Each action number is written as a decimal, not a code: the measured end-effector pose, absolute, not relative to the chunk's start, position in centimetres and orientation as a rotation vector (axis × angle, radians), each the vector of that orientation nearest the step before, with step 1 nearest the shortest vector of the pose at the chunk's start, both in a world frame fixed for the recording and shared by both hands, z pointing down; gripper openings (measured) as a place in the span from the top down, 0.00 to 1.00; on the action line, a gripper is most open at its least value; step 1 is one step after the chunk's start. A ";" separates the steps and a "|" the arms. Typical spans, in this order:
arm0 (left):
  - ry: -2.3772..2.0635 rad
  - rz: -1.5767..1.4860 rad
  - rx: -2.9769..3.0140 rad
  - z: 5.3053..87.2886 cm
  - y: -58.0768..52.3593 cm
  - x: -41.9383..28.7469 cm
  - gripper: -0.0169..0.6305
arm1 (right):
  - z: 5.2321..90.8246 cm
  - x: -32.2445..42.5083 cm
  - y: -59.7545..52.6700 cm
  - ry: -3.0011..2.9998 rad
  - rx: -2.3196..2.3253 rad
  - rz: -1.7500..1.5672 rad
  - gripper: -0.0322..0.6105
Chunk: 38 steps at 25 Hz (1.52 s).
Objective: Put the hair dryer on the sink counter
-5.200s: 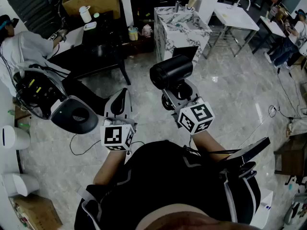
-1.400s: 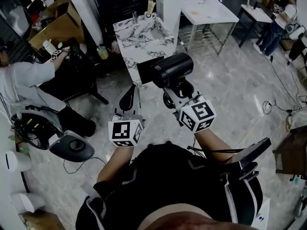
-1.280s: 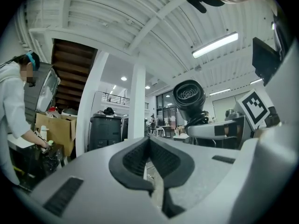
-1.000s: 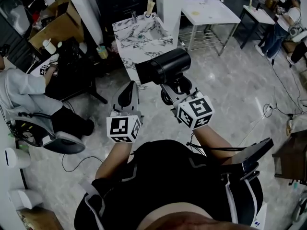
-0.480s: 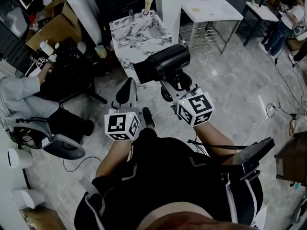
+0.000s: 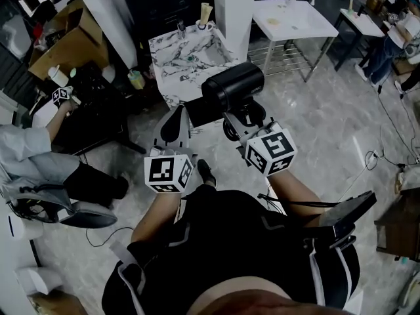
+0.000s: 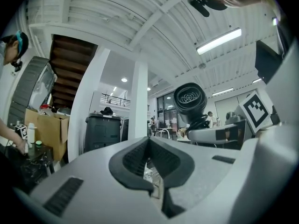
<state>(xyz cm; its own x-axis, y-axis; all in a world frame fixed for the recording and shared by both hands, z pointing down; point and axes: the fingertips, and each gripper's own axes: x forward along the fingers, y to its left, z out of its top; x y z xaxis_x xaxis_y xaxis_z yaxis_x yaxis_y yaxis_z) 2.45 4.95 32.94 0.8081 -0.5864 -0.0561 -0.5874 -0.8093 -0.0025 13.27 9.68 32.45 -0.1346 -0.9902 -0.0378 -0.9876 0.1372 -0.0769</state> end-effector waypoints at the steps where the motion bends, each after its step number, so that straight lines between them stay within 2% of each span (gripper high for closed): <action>1: 0.950 0.083 -2.982 33.1 4.0 2.7 0.97 | 32.7 13.3 8.6 2.312 -2.015 -0.052 0.58; 15: 0.913 0.060 -3.003 33.5 -12.8 6.3 0.97 | 33.1 16.7 -8.4 2.325 -1.998 -0.117 0.58; 23: 0.923 0.108 -3.010 33.2 -19.9 5.3 0.97 | 33.5 17.3 -15.2 2.329 -2.046 -0.128 0.58; 38: 1.021 0.088 -3.014 34.5 -25.2 5.4 0.97 | 34.1 17.5 -20.9 2.387 -2.033 -0.154 0.58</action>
<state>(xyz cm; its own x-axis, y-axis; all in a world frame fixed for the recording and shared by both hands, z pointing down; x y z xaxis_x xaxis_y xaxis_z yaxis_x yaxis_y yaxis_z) 5.40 -25.19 34.46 0.7929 -0.6082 -0.0385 -0.6058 -0.7935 0.0576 17.47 -20.92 34.14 -0.1613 -0.9850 0.0617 -0.9847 0.1565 -0.0763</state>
